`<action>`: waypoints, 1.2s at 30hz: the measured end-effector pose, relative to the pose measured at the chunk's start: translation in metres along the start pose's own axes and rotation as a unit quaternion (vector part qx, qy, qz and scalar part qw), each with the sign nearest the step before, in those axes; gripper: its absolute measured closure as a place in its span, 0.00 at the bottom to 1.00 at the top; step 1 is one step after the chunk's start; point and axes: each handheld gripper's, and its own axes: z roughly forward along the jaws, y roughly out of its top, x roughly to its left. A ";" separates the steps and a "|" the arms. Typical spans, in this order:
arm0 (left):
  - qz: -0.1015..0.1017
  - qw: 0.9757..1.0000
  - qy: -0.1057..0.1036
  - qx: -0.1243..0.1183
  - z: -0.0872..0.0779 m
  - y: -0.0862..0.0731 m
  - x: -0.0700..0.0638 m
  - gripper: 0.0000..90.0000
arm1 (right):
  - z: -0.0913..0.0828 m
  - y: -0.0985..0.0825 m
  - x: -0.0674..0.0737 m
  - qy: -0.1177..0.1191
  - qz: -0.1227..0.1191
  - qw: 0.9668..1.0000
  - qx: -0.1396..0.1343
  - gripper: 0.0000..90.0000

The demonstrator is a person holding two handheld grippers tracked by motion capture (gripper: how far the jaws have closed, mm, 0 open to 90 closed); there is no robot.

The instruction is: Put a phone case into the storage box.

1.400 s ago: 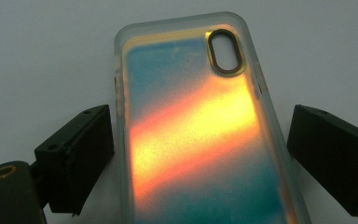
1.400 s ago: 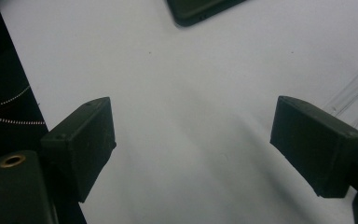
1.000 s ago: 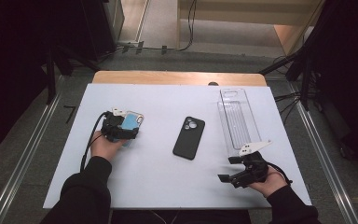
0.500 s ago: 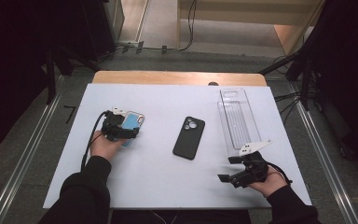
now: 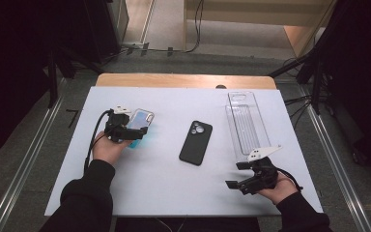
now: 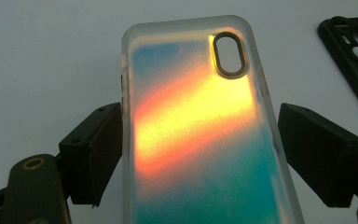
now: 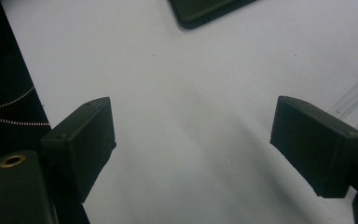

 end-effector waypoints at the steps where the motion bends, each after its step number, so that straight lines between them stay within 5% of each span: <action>1: 0.000 1.000 -0.006 0.001 -0.002 0.001 -0.001 0.19 | 0.000 0.000 0.000 0.000 0.000 1.000 -0.001 0.13; 7: -0.007 0.999 -0.042 0.001 -0.010 0.003 -0.011 0.19 | -0.001 0.001 0.000 0.002 0.001 1.000 -0.005 0.13; 17: 0.010 0.997 -0.077 0.009 -0.016 0.002 -0.033 0.19 | -0.003 0.002 0.001 -0.003 0.002 1.000 -0.012 0.13; 36: 0.002 0.993 -0.118 -0.021 -0.024 -0.009 -0.077 0.19 | -0.005 0.007 0.005 0.007 0.004 0.999 -0.036 0.13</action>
